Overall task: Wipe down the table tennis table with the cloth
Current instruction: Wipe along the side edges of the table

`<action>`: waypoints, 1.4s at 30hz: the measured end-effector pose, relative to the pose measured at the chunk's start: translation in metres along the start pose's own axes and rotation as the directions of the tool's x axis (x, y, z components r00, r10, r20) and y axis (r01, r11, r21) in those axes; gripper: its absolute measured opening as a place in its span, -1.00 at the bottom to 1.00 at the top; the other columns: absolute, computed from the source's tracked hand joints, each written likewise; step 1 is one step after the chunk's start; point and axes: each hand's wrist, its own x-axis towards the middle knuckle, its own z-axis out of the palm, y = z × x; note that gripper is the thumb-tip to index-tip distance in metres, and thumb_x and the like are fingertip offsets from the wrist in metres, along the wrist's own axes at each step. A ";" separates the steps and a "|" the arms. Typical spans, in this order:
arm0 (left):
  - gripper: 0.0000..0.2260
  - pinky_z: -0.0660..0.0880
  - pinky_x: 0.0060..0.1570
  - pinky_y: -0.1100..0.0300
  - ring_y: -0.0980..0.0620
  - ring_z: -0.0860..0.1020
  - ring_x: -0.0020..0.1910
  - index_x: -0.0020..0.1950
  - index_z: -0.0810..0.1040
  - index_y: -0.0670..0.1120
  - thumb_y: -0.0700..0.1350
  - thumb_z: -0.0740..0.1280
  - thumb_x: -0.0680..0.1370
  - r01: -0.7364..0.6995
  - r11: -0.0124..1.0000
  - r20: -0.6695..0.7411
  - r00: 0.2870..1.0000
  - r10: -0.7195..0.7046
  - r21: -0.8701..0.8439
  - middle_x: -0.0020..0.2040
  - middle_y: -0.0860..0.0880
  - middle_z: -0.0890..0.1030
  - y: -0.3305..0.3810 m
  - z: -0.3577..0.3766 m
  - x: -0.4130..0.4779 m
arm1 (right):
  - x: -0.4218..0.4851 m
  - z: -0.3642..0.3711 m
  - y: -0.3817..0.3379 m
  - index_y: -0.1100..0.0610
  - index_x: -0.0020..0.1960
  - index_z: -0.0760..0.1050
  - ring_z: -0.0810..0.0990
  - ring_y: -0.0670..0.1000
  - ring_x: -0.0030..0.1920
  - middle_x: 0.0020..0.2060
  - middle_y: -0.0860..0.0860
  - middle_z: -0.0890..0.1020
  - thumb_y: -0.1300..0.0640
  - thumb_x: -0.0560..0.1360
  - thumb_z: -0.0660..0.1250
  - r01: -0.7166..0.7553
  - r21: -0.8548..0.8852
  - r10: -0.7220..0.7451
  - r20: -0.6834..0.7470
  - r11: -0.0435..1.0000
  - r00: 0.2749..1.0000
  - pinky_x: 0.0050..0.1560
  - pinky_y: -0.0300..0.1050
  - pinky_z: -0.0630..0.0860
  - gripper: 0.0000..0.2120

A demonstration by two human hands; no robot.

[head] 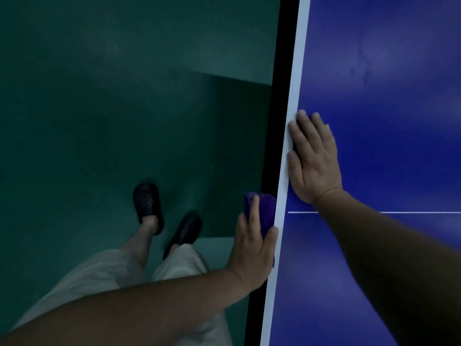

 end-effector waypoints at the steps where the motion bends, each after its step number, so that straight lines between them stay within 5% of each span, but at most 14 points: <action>1: -0.41 0.18 0.43 0.13 0.00 0.16 0.53 0.46 -0.27 0.50 0.20 0.07 0.62 0.019 1.000 -0.024 1.000 -0.019 -0.006 0.60 0.00 0.06 0.007 -0.002 0.007 | -0.001 0.000 -0.001 0.24 0.56 0.27 0.15 0.26 0.58 0.56 0.18 0.25 0.05 0.66 0.08 0.001 0.009 -0.001 0.000 1.000 1.000 0.54 0.30 0.11 -0.48; 5: -0.35 0.30 0.35 0.06 -0.18 0.37 0.36 0.64 -0.01 0.11 0.13 0.13 0.58 0.019 0.999 -0.186 0.982 -0.023 -0.026 0.41 -0.20 0.30 0.058 -0.020 0.093 | 0.002 0.001 0.001 0.23 0.55 0.29 0.16 0.26 0.58 0.56 0.17 0.27 0.06 0.65 0.10 -0.001 0.025 0.001 -0.014 1.000 1.000 0.54 0.28 0.12 -0.49; 11: -0.41 0.44 0.22 -0.10 -0.18 0.46 0.12 0.64 0.00 0.10 0.10 0.11 0.63 -0.122 0.990 -0.254 0.958 0.135 0.063 0.29 -0.19 0.37 0.129 -0.056 0.220 | 0.001 0.000 0.002 0.19 0.55 0.28 0.16 0.24 0.58 0.56 0.15 0.27 0.06 0.64 0.12 -0.004 0.056 0.005 -0.015 0.998 1.000 0.53 0.30 0.14 -0.49; 15: -0.41 0.38 0.28 0.02 -0.17 0.43 0.24 0.64 -0.01 0.11 0.11 0.10 0.63 -0.132 0.987 -0.248 0.957 0.151 0.090 0.37 -0.19 0.35 0.101 -0.042 0.176 | -0.001 0.001 0.002 0.21 0.54 0.32 0.17 0.24 0.58 0.56 0.15 0.27 0.05 0.63 0.13 -0.016 0.070 0.017 -0.021 0.997 1.000 0.53 0.30 0.15 -0.49; 18: -0.39 0.27 0.38 0.15 -0.01 0.26 0.37 0.60 -0.18 0.27 0.22 0.03 0.60 -0.079 0.992 -0.109 0.990 0.091 0.103 0.55 -0.05 0.15 0.058 -0.028 0.104 | 0.001 0.002 0.003 0.18 0.55 0.29 0.16 0.23 0.59 0.57 0.12 0.25 0.04 0.63 0.14 -0.009 0.069 0.010 -0.017 0.998 1.000 0.55 0.28 0.12 -0.48; 21: -0.42 0.26 0.27 0.26 0.07 0.30 0.36 0.45 -0.32 0.51 0.34 -0.02 0.56 -0.020 0.998 -0.069 0.997 0.024 0.056 0.45 0.03 0.19 0.046 -0.020 0.065 | 0.001 0.002 0.003 0.16 0.56 0.26 0.14 0.22 0.59 0.58 0.11 0.23 0.04 0.63 0.14 -0.015 0.062 0.015 0.002 0.998 1.000 0.56 0.26 0.10 -0.47; 25: -0.37 0.16 0.11 0.62 0.26 0.29 0.25 0.54 -0.19 0.41 0.31 0.04 0.54 -0.007 1.000 -0.091 0.996 0.009 0.026 0.42 -0.03 0.24 0.077 -0.033 0.101 | 0.002 -0.002 -0.001 0.14 0.54 0.27 0.17 0.21 0.59 0.56 0.11 0.27 0.03 0.61 0.16 -0.047 0.066 0.046 0.017 0.997 0.999 0.56 0.24 0.12 -0.48; 29: -0.37 0.32 0.21 0.20 -0.08 0.41 0.28 0.61 -0.06 0.19 0.19 0.09 0.57 -0.091 0.994 -0.204 0.974 0.102 0.064 0.40 -0.15 0.30 0.133 -0.058 0.194 | 0.007 -0.006 -0.001 0.13 0.54 0.27 0.19 0.20 0.58 0.55 0.09 0.27 0.03 0.61 0.15 -0.057 0.071 0.054 0.037 0.996 0.998 0.55 0.23 0.13 -0.49; 32: -0.36 0.27 0.23 0.18 -0.14 0.41 0.30 0.65 -0.02 0.06 0.14 0.08 0.60 -0.142 0.983 -0.233 0.958 0.165 0.115 0.41 -0.21 0.31 0.163 -0.075 0.251 | 0.008 -0.012 -0.003 0.11 0.52 0.30 0.21 0.17 0.57 0.54 0.08 0.31 0.04 0.60 0.18 -0.095 0.115 0.086 0.080 0.989 0.993 0.53 0.23 0.18 -0.50; 37: -0.36 0.33 0.17 0.20 -0.01 0.41 0.24 0.62 -0.09 0.22 0.23 0.06 0.58 -0.117 0.987 -0.222 0.965 0.138 0.107 0.38 -0.11 0.31 0.146 -0.066 0.223 | 0.045 -0.031 0.014 0.17 0.41 0.40 0.37 0.19 0.48 0.48 0.14 0.41 0.06 0.64 0.21 -0.084 0.220 0.077 0.043 0.972 0.996 0.49 0.14 0.29 -0.62; 40: -0.40 0.25 0.21 0.43 0.26 0.31 0.28 0.52 -0.22 0.44 0.31 0.05 0.58 -0.096 0.991 -0.166 0.980 0.110 0.092 0.41 0.07 0.24 0.127 -0.054 0.173 | 0.104 -0.037 0.032 0.27 0.37 0.44 0.35 0.26 0.48 0.45 0.22 0.42 0.11 0.64 0.21 -0.115 0.226 0.122 -0.018 0.967 0.992 0.53 0.13 0.21 -0.63; 42: -0.41 0.15 0.22 0.53 0.21 0.28 0.38 0.49 -0.25 0.49 0.32 0.05 0.57 -0.066 0.995 -0.137 0.988 0.075 0.075 0.41 0.15 0.21 0.129 -0.057 0.167 | 0.152 -0.040 0.045 0.31 0.38 0.45 0.32 0.27 0.50 0.47 0.22 0.40 0.11 0.65 0.19 -0.117 0.218 0.127 -0.033 0.969 0.991 0.55 0.14 0.19 -0.62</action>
